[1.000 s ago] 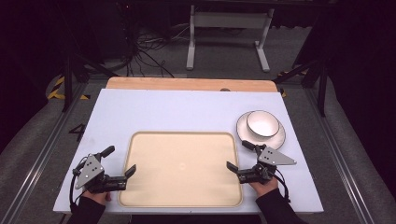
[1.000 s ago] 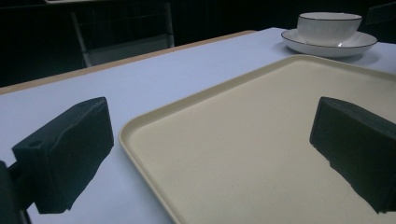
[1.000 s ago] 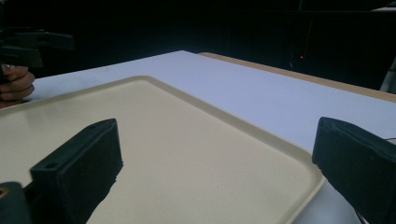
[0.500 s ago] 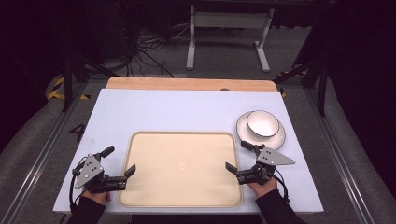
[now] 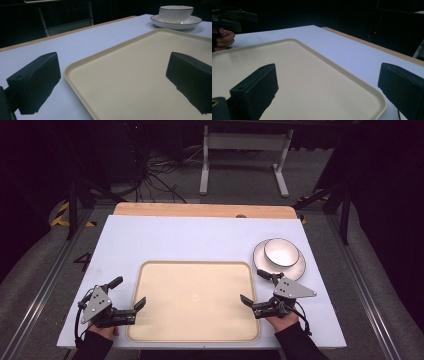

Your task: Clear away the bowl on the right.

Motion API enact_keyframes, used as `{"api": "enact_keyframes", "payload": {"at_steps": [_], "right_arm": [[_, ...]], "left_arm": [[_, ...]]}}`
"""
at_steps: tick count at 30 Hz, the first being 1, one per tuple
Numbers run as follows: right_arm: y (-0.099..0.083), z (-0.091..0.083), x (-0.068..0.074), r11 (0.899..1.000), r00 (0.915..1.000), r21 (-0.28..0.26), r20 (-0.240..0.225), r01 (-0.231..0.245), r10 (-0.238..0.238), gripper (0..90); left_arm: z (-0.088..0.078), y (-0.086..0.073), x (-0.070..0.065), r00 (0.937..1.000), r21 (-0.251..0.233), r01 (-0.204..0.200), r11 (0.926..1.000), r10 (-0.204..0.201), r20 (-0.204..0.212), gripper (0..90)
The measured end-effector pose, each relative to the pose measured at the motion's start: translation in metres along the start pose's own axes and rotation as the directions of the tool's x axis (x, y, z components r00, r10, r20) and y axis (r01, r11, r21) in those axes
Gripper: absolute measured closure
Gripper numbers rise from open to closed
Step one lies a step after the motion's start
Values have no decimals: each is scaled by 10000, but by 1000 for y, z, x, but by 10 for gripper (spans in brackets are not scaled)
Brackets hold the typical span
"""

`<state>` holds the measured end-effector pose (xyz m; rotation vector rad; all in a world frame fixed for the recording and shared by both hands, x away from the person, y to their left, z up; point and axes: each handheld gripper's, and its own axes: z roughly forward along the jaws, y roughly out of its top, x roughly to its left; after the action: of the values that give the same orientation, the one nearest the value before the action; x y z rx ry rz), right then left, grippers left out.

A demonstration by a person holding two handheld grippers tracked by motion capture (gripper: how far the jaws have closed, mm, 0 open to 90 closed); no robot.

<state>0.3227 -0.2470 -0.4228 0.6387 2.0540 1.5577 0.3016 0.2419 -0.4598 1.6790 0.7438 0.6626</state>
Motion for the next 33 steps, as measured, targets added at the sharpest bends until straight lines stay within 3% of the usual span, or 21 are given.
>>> {"api": "enact_keyframes", "payload": {"at_steps": [7,16,21,23,25,30,33], "right_arm": [[15,-4,5,9990,9993,-283,114,349,-346,24],[30,-7,6,9962,9995,-817,47,313,-310,17],[35,-6,6,9957,9985,-780,264,493,-474,11],[37,-4,4,9959,9999,-895,-21,154,-156,18],[39,-4,3,9951,9994,-933,137,332,-320,23],[37,-2,0,9969,9995,-787,-329,8,-34,26],[39,-2,0,9973,9996,-698,-132,222,-232,17]], "left_arm": [[1,0,0,10000,-8,-7,10000,7,0,2],[0,0,0,10000,-17,5,10000,-6,-15,1],[0,0,0,10000,-15,-6,10000,6,-24,1],[0,0,0,10000,-17,-8,10000,8,-26,1],[0,0,0,10000,-18,-4,10000,4,-24,1],[0,0,0,10000,-8,-11,10000,11,-14,1],[0,0,0,10000,-7,4,10000,-4,-26,1]]}}
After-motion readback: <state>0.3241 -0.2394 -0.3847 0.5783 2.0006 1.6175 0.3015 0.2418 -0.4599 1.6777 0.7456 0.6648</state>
